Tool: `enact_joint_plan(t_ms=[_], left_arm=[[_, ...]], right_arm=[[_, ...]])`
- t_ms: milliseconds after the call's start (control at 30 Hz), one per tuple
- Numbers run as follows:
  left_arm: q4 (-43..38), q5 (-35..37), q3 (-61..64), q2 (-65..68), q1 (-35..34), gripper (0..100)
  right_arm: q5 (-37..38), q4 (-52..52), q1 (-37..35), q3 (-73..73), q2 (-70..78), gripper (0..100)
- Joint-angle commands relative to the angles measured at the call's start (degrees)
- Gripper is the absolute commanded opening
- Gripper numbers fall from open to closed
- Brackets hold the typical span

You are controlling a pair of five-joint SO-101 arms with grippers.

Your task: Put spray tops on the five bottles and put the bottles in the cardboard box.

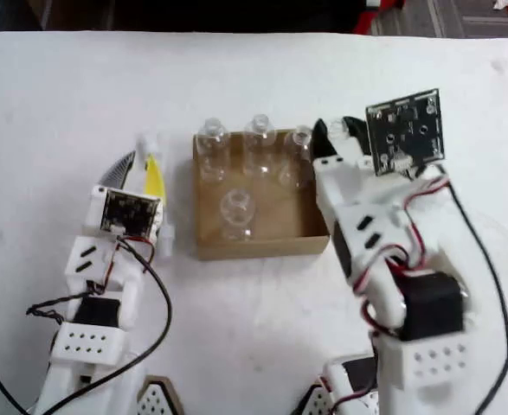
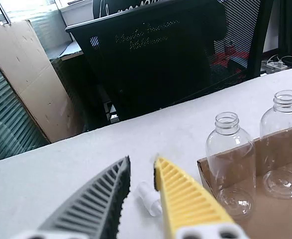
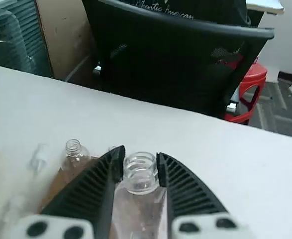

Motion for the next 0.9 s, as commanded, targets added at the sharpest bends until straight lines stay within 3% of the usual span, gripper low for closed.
enact_joint_plan(t_ms=[0, 333, 867], left_arm=[[-1.2, -0.7, -0.8, -0.2, 0.3, 8], [-1.6, -0.7, -0.4, -0.2, 0.7, 8], [-1.6, -0.7, -0.6, -0.2, 0.7, 8]], right_arm=[[-7.1, -12.3, -0.5, 12.9, -1.7, 1.7], [-6.7, -45.6, -8.9, 45.0, -13.0, 1.7], [-4.6, -67.6, -5.2, 66.1, -10.3, 1.7]])
